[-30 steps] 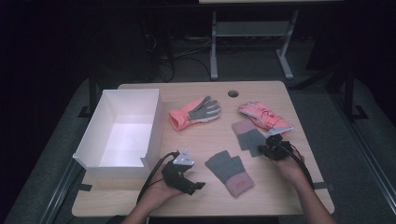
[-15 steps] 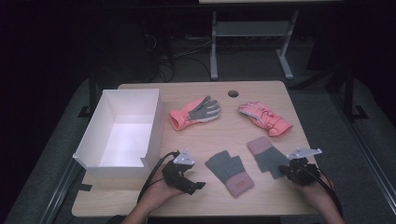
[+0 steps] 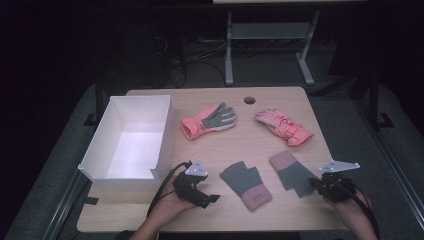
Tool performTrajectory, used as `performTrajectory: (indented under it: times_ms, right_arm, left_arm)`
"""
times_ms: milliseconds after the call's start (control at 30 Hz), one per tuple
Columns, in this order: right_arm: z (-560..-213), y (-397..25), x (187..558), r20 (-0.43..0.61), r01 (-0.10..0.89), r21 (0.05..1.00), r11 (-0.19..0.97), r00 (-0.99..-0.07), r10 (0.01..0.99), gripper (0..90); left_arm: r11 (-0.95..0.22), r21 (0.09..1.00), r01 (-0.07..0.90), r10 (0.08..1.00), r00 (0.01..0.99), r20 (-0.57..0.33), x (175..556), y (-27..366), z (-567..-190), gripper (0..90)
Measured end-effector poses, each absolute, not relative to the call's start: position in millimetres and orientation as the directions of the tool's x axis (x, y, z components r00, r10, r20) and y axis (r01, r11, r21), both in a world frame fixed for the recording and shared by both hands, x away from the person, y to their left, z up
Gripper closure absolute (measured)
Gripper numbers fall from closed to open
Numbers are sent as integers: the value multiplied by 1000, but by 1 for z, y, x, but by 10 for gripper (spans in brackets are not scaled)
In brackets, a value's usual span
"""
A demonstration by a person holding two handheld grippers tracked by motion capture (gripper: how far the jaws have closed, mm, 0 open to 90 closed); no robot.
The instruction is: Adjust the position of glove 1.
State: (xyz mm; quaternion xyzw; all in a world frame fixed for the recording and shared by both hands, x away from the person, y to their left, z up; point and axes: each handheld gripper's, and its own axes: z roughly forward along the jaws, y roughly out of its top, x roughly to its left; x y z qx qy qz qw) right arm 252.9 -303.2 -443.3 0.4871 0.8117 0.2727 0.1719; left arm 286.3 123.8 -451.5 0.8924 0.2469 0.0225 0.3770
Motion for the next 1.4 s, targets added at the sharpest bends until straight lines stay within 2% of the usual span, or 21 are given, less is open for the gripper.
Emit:
performTrajectory:
  times_ms: [267, 700, 800, 833, 933, 1033, 1200, 1400]
  right_arm:
    - [-453, -298, 252, 3, 712, 563, 419, -510, 860, 900]
    - [-453, -241, 260, 44, 638, 570, 517, -652, 757, 900]
    - [-450, -236, 263, 25, 613, 583, 534, -670, 742, 900]
    - [-442, -237, 270, 8, 592, 621, 513, -659, 752, 900]
    - [-436, -243, 285, -24, 579, 654, 487, -628, 778, 900]
    - [-435, -254, 322, -15, 597, 689, 412, -557, 831, 900]
    - [-436, -250, 351, -6, 599, 701, 387, -538, 843, 900]
    - [-443, -229, 379, 4, 590, 693, 415, -578, 816, 900]
  left_arm:
    - [-595, 685, 421, 456, 878, -143, 286, 124, -451, 149]
    - [-611, 672, 417, 446, 884, -143, 287, 122, -452, 149]
    - [-612, 672, 417, 446, 884, -142, 287, 122, -452, 149]
    - [-602, 677, 423, 453, 879, -147, 286, 122, -452, 149]
    - [-606, 674, 423, 453, 880, -145, 287, 122, -452, 149]
    - [-603, 679, 420, 452, 881, -143, 286, 122, -452, 149]
    - [-609, 677, 413, 448, 884, -136, 289, 123, -453, 149]
    - [-604, 678, 419, 453, 880, -142, 288, 123, -453, 149]
